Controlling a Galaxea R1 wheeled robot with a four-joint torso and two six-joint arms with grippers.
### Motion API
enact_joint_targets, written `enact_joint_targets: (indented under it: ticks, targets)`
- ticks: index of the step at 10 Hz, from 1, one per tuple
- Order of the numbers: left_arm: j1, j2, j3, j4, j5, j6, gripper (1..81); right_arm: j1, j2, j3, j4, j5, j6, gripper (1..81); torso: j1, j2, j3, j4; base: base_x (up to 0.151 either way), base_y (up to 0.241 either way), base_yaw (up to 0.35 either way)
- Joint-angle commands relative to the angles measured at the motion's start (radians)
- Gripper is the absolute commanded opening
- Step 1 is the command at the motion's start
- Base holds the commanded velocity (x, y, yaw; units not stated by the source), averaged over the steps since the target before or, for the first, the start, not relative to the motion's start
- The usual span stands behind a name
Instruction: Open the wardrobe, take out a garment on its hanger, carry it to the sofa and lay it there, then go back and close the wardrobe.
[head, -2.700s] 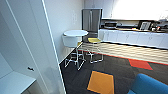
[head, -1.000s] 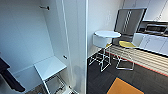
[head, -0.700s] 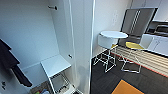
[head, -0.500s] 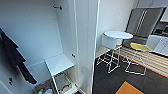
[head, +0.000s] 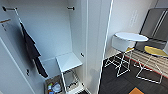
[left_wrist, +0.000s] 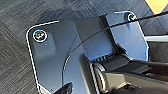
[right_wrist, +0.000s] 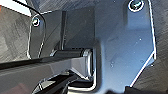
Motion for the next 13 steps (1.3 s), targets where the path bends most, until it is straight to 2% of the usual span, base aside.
enact_joint_targets:
  ticks: [1, 13]
  targets:
    - [-0.048, 0.000, 0.000, 0.008, 0.042, 0.007, 81.1, 0.033, 0.005, 0.007, 0.002, -0.042, -0.001, 81.1, 0.000, 0.000, 0.000, 0.000, 0.000, 0.000, 0.276]
    - [-0.048, 0.010, 0.000, 0.008, 0.042, 0.011, 81.1, 0.033, 0.005, 0.004, 0.001, -0.039, -0.001, 81.1, 0.000, 0.000, 0.000, 0.000, 0.000, 0.000, 0.260]
